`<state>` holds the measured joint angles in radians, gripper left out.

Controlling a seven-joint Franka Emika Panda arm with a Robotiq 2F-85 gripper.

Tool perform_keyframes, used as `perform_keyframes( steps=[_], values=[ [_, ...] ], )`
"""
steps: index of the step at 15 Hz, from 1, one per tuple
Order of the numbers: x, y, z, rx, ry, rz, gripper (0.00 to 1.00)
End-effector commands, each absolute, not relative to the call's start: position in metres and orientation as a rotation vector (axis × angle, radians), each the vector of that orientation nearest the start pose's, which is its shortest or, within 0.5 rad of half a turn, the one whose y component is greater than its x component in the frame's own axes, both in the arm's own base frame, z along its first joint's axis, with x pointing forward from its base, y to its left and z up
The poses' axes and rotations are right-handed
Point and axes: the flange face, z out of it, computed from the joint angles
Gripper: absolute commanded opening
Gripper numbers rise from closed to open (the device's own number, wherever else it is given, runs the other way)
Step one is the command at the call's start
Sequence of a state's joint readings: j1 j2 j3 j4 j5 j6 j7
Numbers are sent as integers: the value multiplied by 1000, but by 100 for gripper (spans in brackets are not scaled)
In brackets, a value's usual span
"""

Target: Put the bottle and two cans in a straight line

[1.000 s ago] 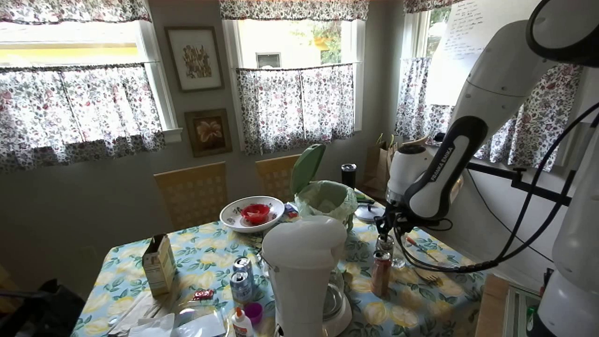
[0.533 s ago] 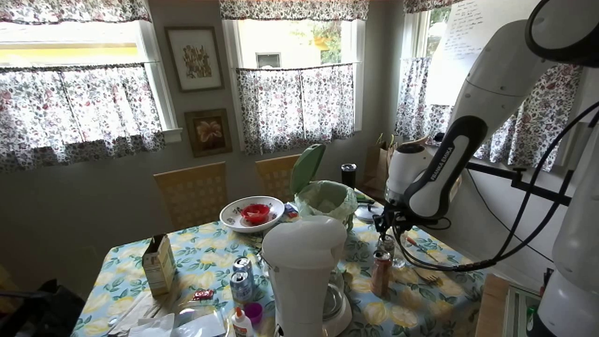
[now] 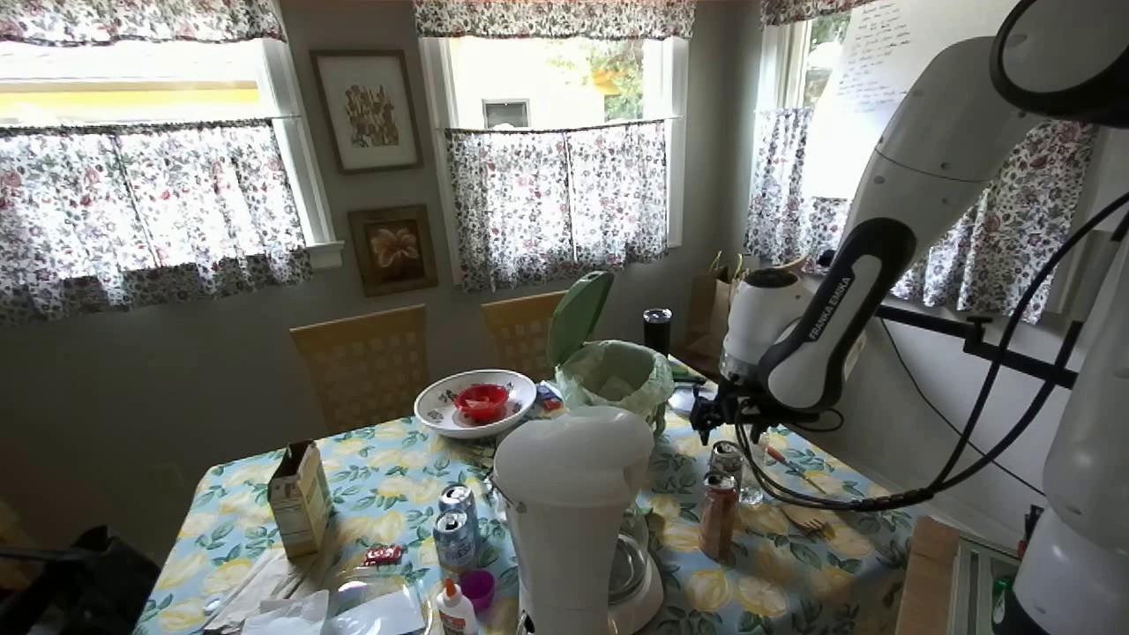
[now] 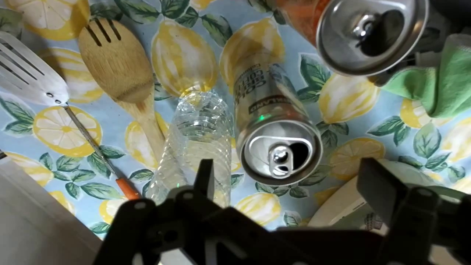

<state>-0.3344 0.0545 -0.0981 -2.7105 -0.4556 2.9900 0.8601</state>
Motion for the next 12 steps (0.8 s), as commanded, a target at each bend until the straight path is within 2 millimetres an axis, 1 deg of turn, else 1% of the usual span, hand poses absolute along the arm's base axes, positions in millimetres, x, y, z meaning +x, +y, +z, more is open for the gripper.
perform_keyframes(
  steps=[1,6,7,8,10,12],
  values=[
    [401,-147,222,-2911,1302,-391,100],
    [402,-144,210,-2911,1284,-377,100],
    [402,-144,209,-2911,1280,-378,95],
    [402,-143,207,-2911,1275,-378,74],
    [403,-141,205,-2915,1274,-368,68],
    [404,-140,208,-2923,1284,-358,53]
  ],
)
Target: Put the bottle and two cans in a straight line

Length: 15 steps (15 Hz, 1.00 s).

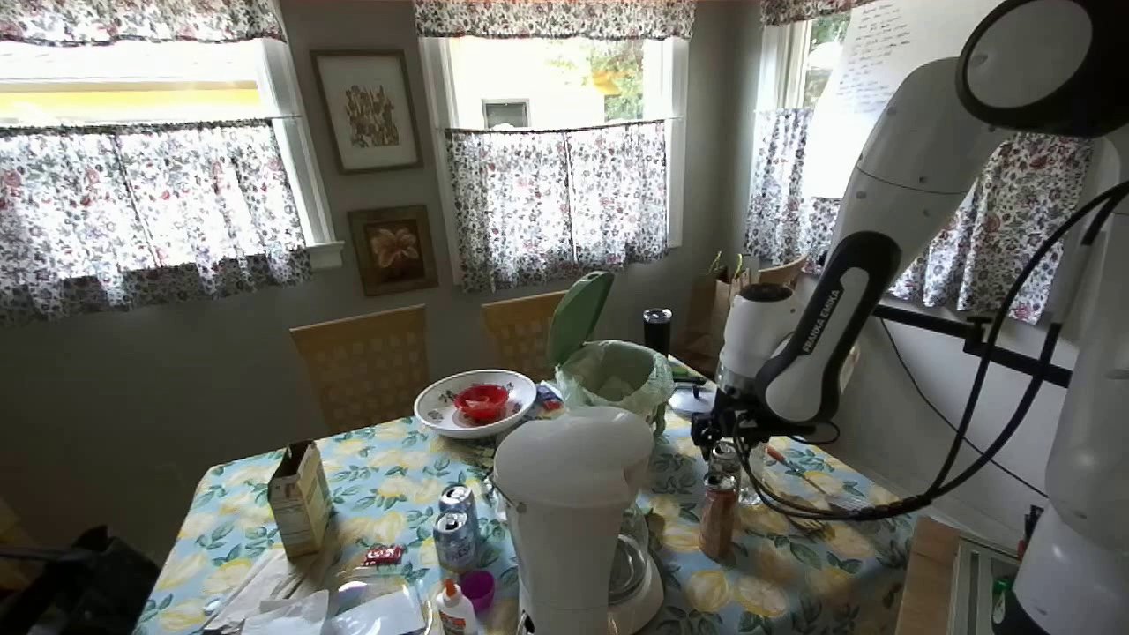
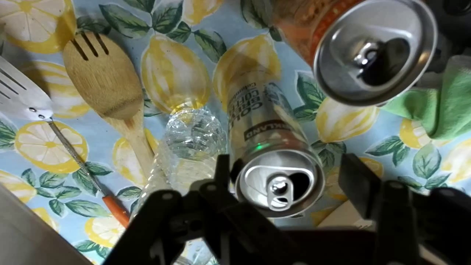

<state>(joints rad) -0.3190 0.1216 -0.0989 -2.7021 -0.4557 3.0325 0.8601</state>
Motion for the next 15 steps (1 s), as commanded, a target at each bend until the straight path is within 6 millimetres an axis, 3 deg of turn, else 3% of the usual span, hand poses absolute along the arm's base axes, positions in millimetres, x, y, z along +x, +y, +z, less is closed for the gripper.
perform_keyframes(
  steps=[1,3,7,15],
  values=[
    [405,-139,210,-2922,1286,-359,45],
    [407,-138,216,-2917,1293,-370,37],
    [409,-130,243,-2899,1300,-428,37],
    [407,-137,339,-2855,1399,-633,37]
  ],
)
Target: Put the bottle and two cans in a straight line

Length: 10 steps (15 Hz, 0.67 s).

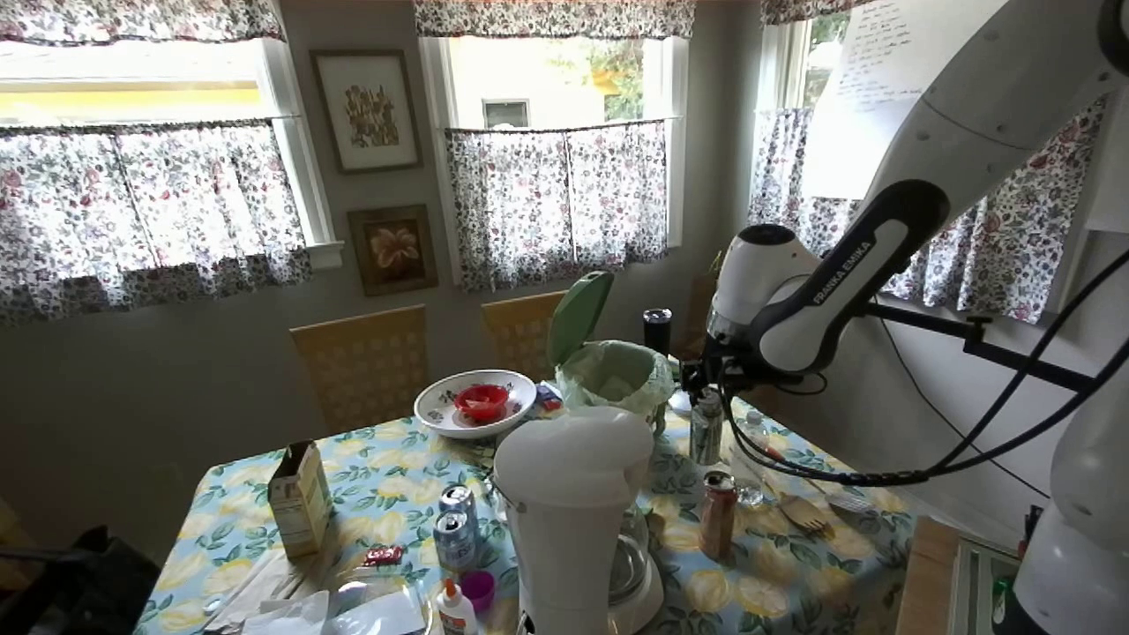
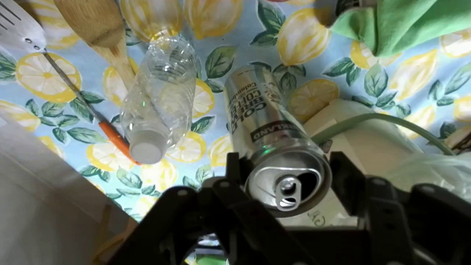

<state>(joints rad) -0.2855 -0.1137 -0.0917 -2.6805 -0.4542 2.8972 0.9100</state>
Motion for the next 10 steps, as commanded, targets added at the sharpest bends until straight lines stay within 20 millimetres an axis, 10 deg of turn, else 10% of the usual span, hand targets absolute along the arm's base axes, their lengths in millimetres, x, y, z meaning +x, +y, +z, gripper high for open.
perform_keyframes(
  steps=[1,10],
  values=[
    [406,-140,348,-2845,1415,-653,37],
    [391,-177,393,-2738,1570,-827,37]
  ],
)
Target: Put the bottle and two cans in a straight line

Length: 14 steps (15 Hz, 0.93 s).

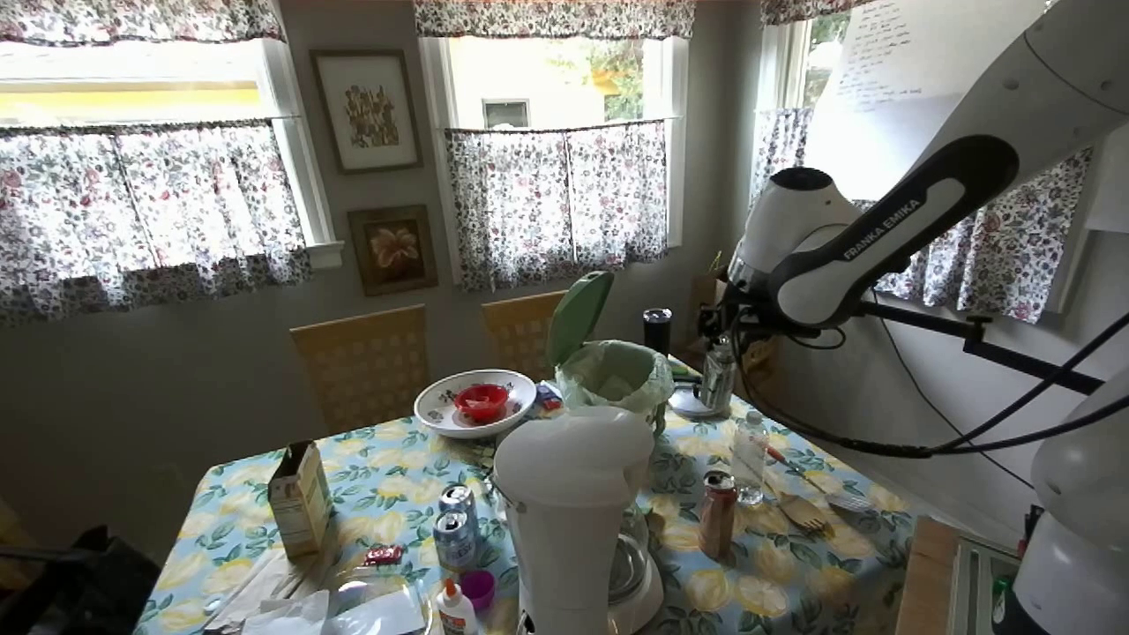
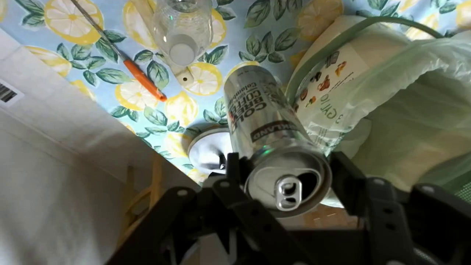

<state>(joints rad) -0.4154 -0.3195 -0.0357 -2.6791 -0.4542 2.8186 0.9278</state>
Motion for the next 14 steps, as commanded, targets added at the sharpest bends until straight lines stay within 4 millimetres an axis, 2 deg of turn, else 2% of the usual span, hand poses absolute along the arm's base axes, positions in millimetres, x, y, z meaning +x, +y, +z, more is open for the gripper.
perform_keyframes(
  steps=[1,5,14],
  values=[
    [389,-182,393,-2721,1597,-826,37],
    [378,-201,384,-2651,1695,-801,37],
    [366,-236,347,-2428,1840,-745,37]
  ],
)
